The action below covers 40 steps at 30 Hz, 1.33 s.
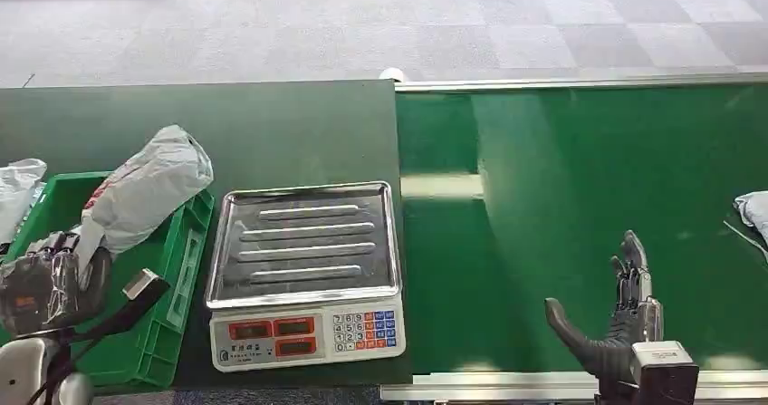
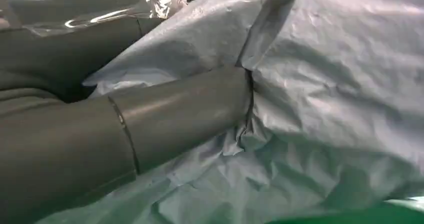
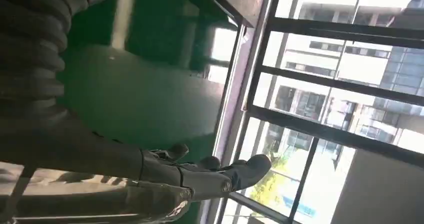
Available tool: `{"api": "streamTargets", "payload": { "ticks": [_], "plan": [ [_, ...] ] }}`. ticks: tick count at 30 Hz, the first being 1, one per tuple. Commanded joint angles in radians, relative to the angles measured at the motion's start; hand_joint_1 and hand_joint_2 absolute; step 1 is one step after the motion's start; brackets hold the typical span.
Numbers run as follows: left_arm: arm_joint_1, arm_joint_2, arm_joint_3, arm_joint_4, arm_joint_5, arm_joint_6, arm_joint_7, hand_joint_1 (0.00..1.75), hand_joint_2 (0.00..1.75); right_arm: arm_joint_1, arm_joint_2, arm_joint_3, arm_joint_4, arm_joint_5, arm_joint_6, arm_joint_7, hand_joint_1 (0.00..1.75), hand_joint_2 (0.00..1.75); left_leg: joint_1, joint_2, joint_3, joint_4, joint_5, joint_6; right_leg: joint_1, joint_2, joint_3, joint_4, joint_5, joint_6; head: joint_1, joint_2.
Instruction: Moved the parcel from conveyor to table for the left to box.
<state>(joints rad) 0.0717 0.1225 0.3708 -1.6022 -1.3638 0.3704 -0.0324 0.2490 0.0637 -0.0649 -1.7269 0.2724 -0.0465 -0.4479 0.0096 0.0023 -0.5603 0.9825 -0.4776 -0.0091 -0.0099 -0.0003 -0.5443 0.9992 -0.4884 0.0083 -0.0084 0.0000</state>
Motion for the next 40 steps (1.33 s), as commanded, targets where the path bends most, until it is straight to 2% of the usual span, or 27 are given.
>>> {"api": "streamTargets", "payload": {
  "ticks": [1,4,13,14,15,21,22,27,31,34,39,40],
  "plan": [
    [0.096,-0.047,0.113,0.001,-0.05,-0.157,-0.015,1.75,0.0,0.004,0.028,-0.048,0.002,0.024,0.018,0.005,0.0,1.75,0.0,0.001,0.001,-0.001,0.0,0.0,0.0,0.001,0.001,-0.001,0.0,0.0,0.0,0.0],
    [0.125,-0.073,0.161,-0.011,-0.079,-0.217,-0.035,1.75,0.0,0.011,0.043,-0.059,-0.014,0.042,0.028,0.005,0.0,1.75,0.0,0.003,0.001,-0.001,0.0,0.0,0.0,0.003,0.001,-0.002,0.0,0.0,0.0,0.0],
    [0.105,-0.078,0.211,0.014,-0.13,-0.267,-0.046,1.75,0.0,0.007,0.054,-0.075,-0.02,0.057,0.046,0.016,0.0,1.75,0.0,0.003,0.002,-0.002,0.0,-0.001,0.0,0.003,0.002,-0.002,0.001,-0.001,0.0,0.0],
    [0.095,-0.077,0.213,0.021,-0.13,-0.256,-0.043,0.59,0.0,0.009,0.057,-0.077,-0.023,0.059,0.047,0.016,0.0,1.75,0.0,0.004,0.003,-0.002,-0.001,-0.001,0.0,0.003,0.002,-0.001,0.0,-0.001,0.0,0.0],
    [0.09,-0.073,0.211,0.024,-0.135,-0.238,-0.041,0.0,0.0,0.011,0.06,-0.079,-0.025,0.06,0.046,0.016,0.0,1.75,0.0,0.004,0.003,-0.002,-0.001,-0.001,0.0,0.002,0.003,-0.001,0.0,-0.001,0.0,0.0],
    [0.067,-0.061,0.194,0.018,-0.11,-0.16,-0.022,0.0,0.0,0.016,0.063,-0.082,-0.039,0.064,0.05,0.02,0.0,1.75,0.001,0.002,0.004,-0.002,0.0,-0.001,0.001,0.001,0.002,-0.001,0.0,-0.001,0.0,0.0],
    [0.067,-0.059,0.185,0.002,-0.091,-0.104,-0.028,0.0,0.0,0.022,0.066,-0.083,-0.045,0.064,0.051,0.02,0.0,1.75,0.001,0.001,0.003,-0.002,0.0,-0.001,0.001,0.0,0.002,-0.001,0.0,-0.001,0.0,0.0],
    [0.066,-0.06,0.166,-0.026,-0.052,-0.016,-0.03,0.0,0.0,0.038,0.067,-0.084,-0.053,0.064,0.05,0.02,0.0,1.75,0.001,0.001,0.003,-0.001,-0.001,-0.001,0.002,-0.001,0.002,-0.001,-0.001,-0.001,0.0,0.0],
    [0.045,-0.057,0.129,-0.04,-0.018,0.143,-0.039,0.0,0.0,0.038,0.058,-0.074,-0.044,0.062,0.047,0.016,0.0,1.75,0.001,0.001,0.002,-0.001,-0.001,-0.001,0.001,-0.001,0.002,0.0,-0.001,-0.001,0.0,0.0],
    [0.034,-0.055,0.107,-0.049,-0.003,0.192,-0.043,0.0,0.0,0.031,0.052,-0.067,-0.034,0.059,0.045,0.015,0.0,1.75,0.001,0.0,0.002,-0.001,-0.001,-0.001,0.001,-0.001,0.002,0.0,-0.001,-0.001,0.0,0.0],
    [0.012,-0.056,0.08,-0.082,0.014,0.328,-0.088,0.0,0.0,0.017,0.039,-0.051,-0.017,0.047,0.034,0.011,0.0,1.75,0.001,0.0,0.002,-0.001,0.0,-0.001,0.002,-0.001,0.002,-0.001,0.0,-0.001,0.0,0.0],
    [-0.009,-0.094,0.119,-0.153,0.019,0.328,-0.16,0.0,0.0,0.012,0.036,-0.044,-0.011,0.044,0.031,0.011,0.0,1.75,0.001,0.001,0.002,-0.001,-0.001,-0.001,0.001,0.0,0.002,0.0,-0.001,-0.001,0.0,0.0]
  ]
}}
